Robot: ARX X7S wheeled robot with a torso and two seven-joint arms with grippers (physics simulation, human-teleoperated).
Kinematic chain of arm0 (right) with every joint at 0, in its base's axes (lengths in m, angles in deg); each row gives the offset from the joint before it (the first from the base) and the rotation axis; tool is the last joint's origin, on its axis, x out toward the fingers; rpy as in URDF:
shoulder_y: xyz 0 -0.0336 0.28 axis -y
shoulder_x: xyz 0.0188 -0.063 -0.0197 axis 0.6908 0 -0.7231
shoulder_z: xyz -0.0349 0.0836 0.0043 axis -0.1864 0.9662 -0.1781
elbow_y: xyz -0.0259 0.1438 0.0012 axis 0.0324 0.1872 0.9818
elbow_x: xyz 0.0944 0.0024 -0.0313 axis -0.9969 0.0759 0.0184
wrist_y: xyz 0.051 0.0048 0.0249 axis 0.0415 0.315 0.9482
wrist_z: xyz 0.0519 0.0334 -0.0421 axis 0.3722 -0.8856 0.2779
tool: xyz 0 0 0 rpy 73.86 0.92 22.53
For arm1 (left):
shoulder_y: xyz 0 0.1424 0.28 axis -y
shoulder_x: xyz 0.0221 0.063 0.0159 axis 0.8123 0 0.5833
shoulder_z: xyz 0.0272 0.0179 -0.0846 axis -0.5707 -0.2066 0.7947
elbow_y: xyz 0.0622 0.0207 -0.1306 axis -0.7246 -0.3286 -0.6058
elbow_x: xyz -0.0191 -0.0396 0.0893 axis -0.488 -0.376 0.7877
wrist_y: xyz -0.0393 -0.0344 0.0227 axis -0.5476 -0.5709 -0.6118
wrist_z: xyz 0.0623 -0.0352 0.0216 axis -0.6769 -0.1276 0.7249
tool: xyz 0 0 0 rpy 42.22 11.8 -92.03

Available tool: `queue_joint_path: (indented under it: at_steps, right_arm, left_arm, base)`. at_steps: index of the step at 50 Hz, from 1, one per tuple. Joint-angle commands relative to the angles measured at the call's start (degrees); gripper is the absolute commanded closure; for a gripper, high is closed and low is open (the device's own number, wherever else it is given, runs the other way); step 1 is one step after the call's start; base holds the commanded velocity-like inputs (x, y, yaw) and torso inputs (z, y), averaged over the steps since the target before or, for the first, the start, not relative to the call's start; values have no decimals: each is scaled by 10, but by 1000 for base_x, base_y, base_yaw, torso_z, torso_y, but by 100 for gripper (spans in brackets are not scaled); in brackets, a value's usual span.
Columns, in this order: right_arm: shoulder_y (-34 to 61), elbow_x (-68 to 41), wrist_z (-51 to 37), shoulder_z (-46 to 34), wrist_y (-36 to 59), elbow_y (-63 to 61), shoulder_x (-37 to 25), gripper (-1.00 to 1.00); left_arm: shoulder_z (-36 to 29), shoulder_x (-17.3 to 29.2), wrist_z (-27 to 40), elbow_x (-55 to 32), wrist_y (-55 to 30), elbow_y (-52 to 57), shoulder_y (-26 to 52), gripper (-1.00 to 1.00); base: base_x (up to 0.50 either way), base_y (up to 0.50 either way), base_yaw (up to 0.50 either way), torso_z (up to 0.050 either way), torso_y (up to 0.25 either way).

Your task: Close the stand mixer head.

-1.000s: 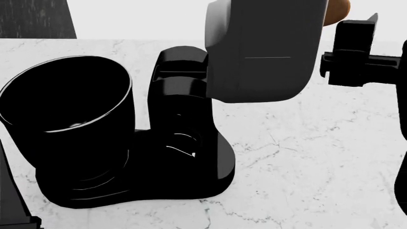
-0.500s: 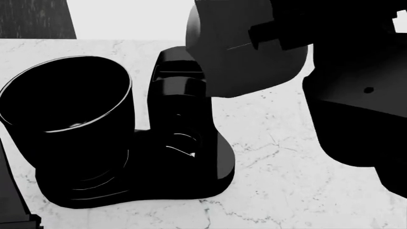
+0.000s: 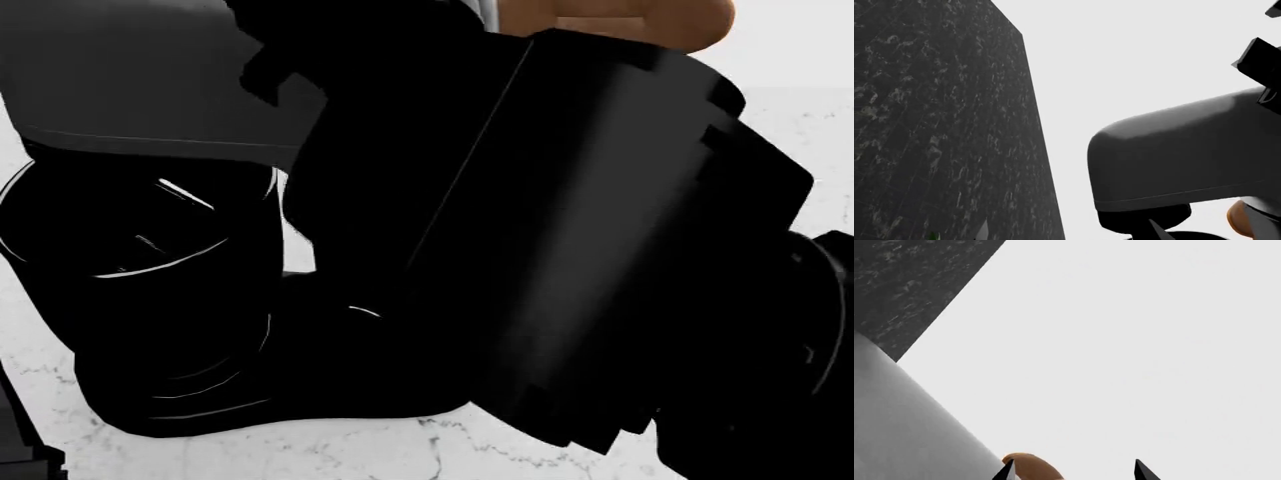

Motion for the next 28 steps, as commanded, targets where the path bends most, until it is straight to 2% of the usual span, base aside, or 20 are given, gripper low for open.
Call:
queue_joint_path:
  at_steps: [1, 10, 18, 28]
  right_arm:
    - [-96, -191, 202, -161, 23, 260, 119, -100]
    - [-118, -189, 208, -186, 31, 295, 133, -100]
    - [-123, -202, 184, -170, 28, 277, 118, -100]
    - [-145, -191, 122, -125, -29, 283, 89, -100]
  left_arm:
    - [37, -29, -30, 6, 10, 6, -5, -100]
    - [28, -20, -16, 4, 18, 3, -15, -100]
    - [28, -22, -15, 5, 22, 4, -19, -100]
    - [26, -28, -25, 12, 16, 5, -11, -100]
  base:
    - [11, 0, 0, 0, 0]
    - [12, 6, 11, 0, 0]
    - [12, 8, 14, 0, 0]
    - [9, 7, 11, 0, 0]
